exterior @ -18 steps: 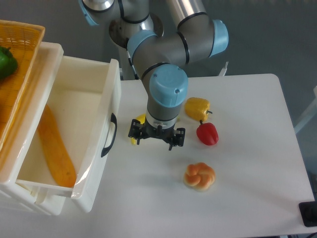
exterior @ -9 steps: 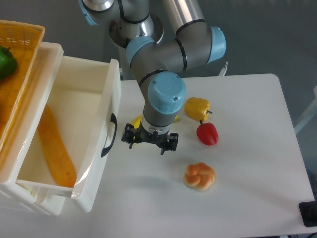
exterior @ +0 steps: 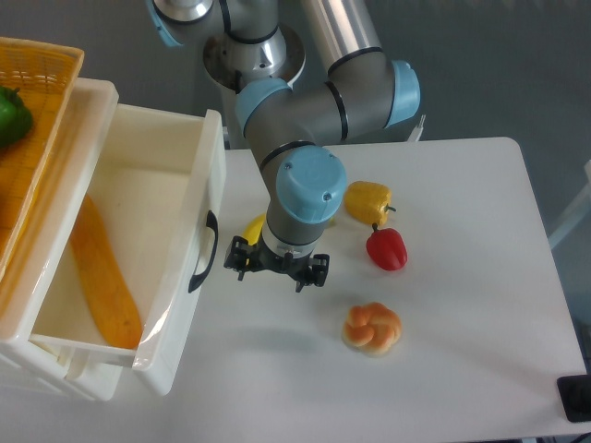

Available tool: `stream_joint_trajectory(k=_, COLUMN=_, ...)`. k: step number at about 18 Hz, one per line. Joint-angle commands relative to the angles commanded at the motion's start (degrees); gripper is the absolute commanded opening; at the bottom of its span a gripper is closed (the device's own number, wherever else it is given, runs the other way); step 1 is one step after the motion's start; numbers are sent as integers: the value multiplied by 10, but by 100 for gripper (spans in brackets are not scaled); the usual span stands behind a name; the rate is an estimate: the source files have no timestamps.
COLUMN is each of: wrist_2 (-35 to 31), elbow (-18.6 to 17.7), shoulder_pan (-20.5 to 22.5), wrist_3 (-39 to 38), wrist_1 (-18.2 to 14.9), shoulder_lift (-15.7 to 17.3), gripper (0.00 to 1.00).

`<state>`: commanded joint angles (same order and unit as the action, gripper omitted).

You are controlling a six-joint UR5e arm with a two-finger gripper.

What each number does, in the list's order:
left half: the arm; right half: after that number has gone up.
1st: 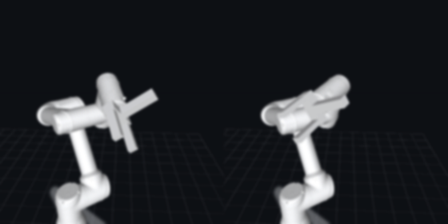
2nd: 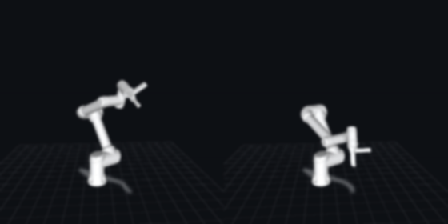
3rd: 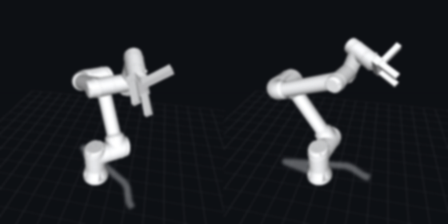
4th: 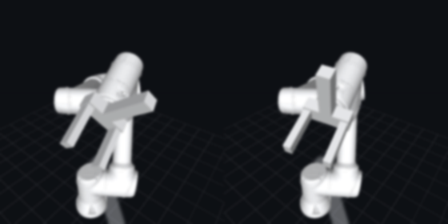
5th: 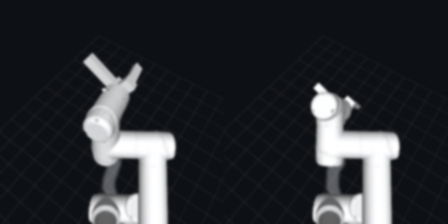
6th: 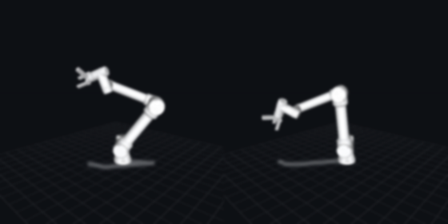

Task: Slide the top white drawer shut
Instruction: 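Lower the gripper beside the drawer front near its black handle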

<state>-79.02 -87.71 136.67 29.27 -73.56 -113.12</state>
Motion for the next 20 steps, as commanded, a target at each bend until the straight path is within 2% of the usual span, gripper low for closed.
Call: stream_joint_trajectory(k=20, wrist_2=5, elbow=0, shoulder_pan=-11, wrist_3=0, wrist_1=-2, shoulder_lift=0, gripper=100)
